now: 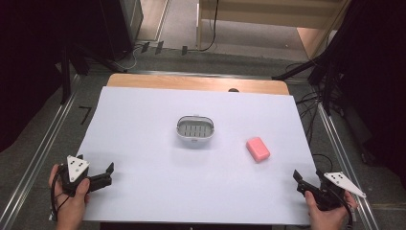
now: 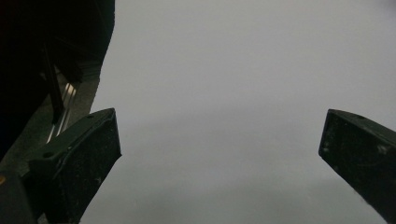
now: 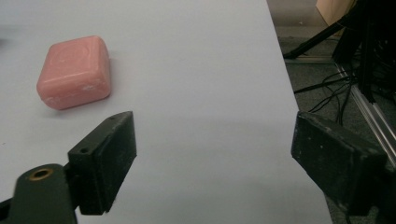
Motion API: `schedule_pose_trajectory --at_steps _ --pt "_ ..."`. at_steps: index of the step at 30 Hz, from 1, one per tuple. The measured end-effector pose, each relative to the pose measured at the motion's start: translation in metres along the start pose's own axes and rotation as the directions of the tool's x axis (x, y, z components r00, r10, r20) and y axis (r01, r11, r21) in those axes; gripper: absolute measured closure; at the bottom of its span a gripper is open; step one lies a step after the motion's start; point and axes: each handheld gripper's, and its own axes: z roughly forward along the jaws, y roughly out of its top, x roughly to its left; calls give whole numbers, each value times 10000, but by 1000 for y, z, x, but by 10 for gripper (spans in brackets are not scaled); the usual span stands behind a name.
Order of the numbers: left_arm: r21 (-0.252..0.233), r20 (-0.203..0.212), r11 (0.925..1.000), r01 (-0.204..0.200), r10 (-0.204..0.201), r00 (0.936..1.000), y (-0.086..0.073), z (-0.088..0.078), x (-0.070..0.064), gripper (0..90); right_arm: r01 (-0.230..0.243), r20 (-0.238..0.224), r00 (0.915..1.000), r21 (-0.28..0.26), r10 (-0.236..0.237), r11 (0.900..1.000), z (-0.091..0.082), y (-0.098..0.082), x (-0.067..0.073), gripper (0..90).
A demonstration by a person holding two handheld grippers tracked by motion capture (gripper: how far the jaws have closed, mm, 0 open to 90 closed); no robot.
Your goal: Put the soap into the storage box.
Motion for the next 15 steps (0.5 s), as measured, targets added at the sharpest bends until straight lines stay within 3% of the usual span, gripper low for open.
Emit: schedule_pose_trajectory --at_steps 4,6,8,12,15 --pt "8 -22 10000 -37 37 10000 0 0 0 0 -35 292 9996 92 32 10000 0 1 1 251" --pt "-47 -13 10000 -20 20 10000 0 0 0 0 300 303 9991 296 -309 9991 0 3 1 365" --pt "-32 -1 10000 -8 8 10000 0 0 0 0 572 157 9982 426 -579 9975 -1 7 1 405" --pt "27 18 10000 8 -8 10000 0 1 0 0 984 -358 9949 1257 -946 9872 -2 21 3 396" --pt "48 16 10000 -11 11 10000 0 1 -1 0 1285 -168 9917 1914 -1277 9731 3 28 8 365"
